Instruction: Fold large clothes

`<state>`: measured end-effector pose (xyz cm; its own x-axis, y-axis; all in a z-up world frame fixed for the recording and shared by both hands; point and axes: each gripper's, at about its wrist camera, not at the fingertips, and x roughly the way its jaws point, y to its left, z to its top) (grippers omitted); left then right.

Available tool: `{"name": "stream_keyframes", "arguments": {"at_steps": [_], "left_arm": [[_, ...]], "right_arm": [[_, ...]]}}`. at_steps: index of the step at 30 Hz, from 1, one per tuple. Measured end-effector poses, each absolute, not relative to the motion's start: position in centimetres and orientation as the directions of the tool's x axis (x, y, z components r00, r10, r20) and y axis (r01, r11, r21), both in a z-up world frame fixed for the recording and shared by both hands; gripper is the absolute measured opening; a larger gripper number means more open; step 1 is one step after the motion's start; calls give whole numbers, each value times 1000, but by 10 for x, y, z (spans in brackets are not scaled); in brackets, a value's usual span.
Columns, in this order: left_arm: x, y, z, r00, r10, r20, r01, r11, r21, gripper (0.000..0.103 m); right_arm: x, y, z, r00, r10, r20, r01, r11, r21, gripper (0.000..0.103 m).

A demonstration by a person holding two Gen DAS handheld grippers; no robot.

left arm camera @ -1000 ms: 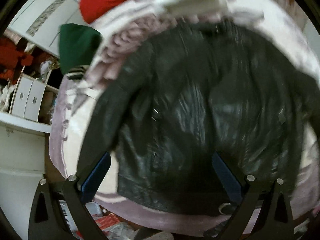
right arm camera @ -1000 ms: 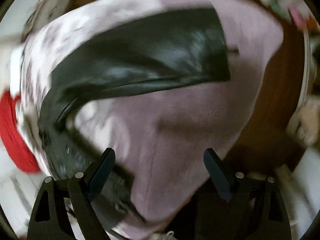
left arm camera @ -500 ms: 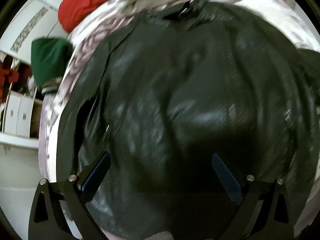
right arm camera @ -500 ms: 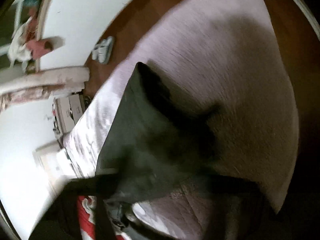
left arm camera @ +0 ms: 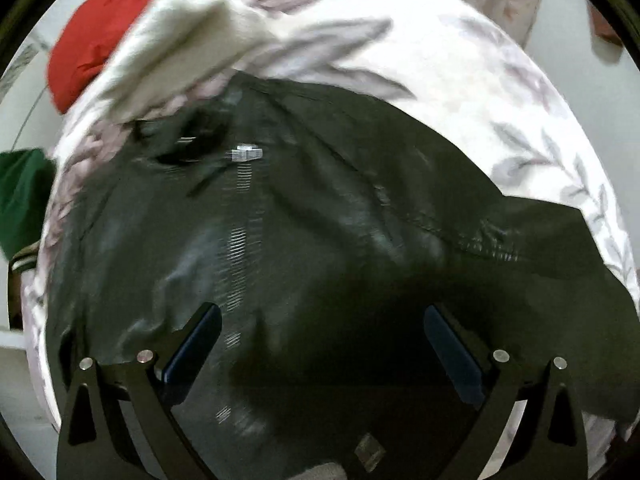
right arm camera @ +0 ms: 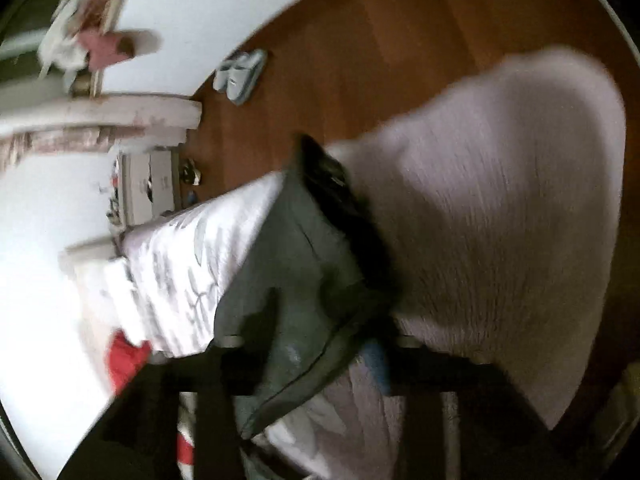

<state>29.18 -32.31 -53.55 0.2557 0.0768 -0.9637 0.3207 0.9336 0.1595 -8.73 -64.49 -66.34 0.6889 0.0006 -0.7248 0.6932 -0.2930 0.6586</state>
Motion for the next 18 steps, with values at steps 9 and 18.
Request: {"name": "stream_keyframes", "arguments": {"at_steps": [9,18], "left_arm": [[289,-328,-574,252,87,-964,355,918,175,103],[296,-255,-531,299,57,-952,271,952,142,103]], "right_arm": [[-61,-642,-686,729,-104,-676,626,-299,721,71],[4,-653,-562,724,-180,-666,661,-96,744,5]]}}
